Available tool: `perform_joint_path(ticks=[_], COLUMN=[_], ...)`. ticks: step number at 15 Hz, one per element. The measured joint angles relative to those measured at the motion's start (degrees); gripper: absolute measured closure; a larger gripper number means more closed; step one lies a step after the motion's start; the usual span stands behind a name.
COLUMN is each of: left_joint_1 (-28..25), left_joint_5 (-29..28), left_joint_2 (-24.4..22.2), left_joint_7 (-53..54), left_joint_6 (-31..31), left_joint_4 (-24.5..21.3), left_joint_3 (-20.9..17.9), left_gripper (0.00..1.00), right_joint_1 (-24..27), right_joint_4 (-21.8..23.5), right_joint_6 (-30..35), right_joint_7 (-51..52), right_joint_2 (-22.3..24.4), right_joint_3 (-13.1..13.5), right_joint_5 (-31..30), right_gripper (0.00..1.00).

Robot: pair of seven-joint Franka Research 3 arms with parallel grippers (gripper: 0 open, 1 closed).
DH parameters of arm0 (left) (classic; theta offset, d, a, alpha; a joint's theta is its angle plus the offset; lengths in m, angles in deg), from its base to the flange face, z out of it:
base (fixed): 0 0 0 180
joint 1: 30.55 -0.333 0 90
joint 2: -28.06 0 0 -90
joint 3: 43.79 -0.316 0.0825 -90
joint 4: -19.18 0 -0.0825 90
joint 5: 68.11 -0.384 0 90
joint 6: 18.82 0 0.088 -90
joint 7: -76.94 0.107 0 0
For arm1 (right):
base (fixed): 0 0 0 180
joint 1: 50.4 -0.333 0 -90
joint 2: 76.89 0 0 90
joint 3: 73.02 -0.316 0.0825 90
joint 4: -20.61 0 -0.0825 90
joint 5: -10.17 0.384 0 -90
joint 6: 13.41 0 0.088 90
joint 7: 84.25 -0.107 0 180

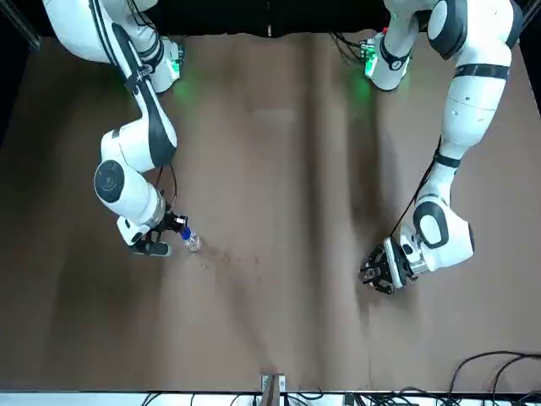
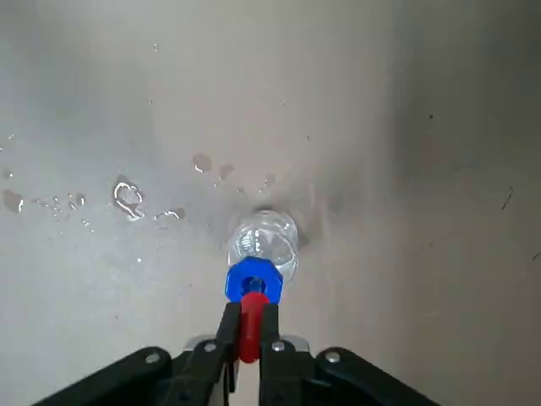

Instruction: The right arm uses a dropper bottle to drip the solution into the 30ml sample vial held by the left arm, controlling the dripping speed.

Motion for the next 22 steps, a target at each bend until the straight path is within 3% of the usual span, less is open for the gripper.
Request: perform_joint_path(ticks=[12, 17, 22], left_joint_1=[1.52, 6.99, 14.39], left_joint_5=[-0.29, -5.33, -6.60], left_joint_2=[-0.66, -4.10, -5.23], left_joint_7=[-1.87, -8.09, -10.12], left_joint_6=[0.19, 0.23, 0.33], left_joint_4=[1.88, 2.39, 2.49], left_joint_3=[1.03, 1.21, 2.42], left_gripper=[0.69, 0.69, 0.69], right_joint_1=[0.02, 0.07, 0.50], right_joint_4=[-1.73, -3.34, -3.97], right_joint_6=[1.68, 5.16, 8.01], right_joint_7=[0.00, 0.00, 0.01], right_joint_2=[0.86, 1.57, 1.99], right_joint_3=[0.22, 0.36, 0.56], right_joint_5=[-0.01, -0.02, -1.39], right_gripper=[0.86, 0.86, 0.86])
